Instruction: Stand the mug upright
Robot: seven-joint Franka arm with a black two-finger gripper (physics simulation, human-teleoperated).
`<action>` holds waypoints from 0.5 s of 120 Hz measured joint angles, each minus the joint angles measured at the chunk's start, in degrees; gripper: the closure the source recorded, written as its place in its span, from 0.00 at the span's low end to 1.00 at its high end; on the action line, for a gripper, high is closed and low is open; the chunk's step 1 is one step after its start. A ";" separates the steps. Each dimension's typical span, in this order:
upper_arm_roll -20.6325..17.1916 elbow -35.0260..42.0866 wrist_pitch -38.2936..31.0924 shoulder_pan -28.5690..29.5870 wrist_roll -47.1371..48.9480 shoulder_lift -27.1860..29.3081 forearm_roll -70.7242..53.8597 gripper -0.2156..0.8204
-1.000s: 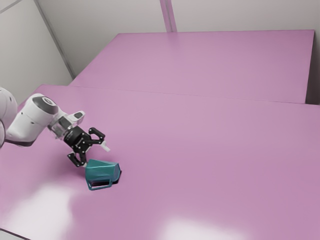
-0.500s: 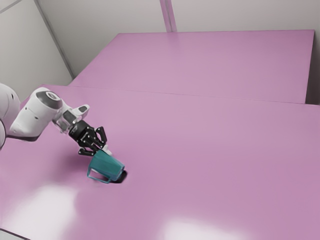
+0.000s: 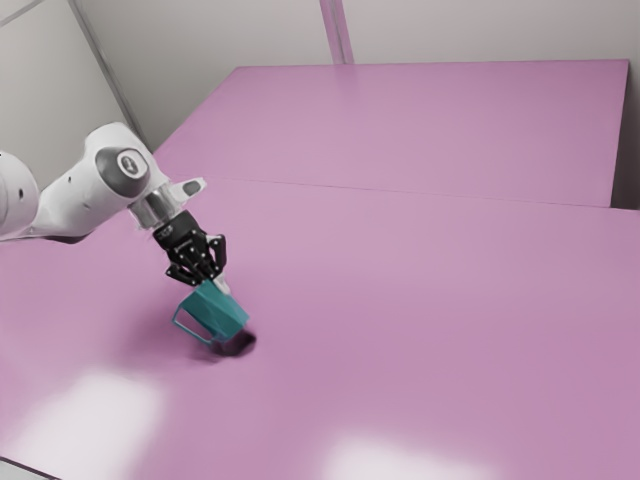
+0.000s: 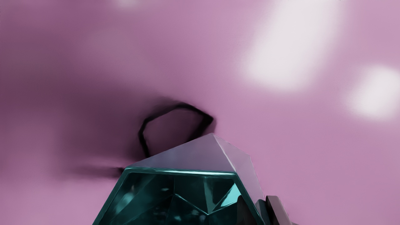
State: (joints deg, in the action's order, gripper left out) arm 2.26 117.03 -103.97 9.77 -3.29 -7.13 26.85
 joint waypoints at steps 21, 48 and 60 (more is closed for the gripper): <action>-2.96 0.06 -8.16 -3.31 0.81 2.40 -12.88 0.96; -4.51 0.44 -17.14 -4.34 1.76 2.70 -25.46 0.96; -5.26 0.49 -19.61 -4.74 2.20 2.48 -28.96 0.96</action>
State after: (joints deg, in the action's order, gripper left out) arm -3.00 117.52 -123.58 5.03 -1.09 -4.66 -2.12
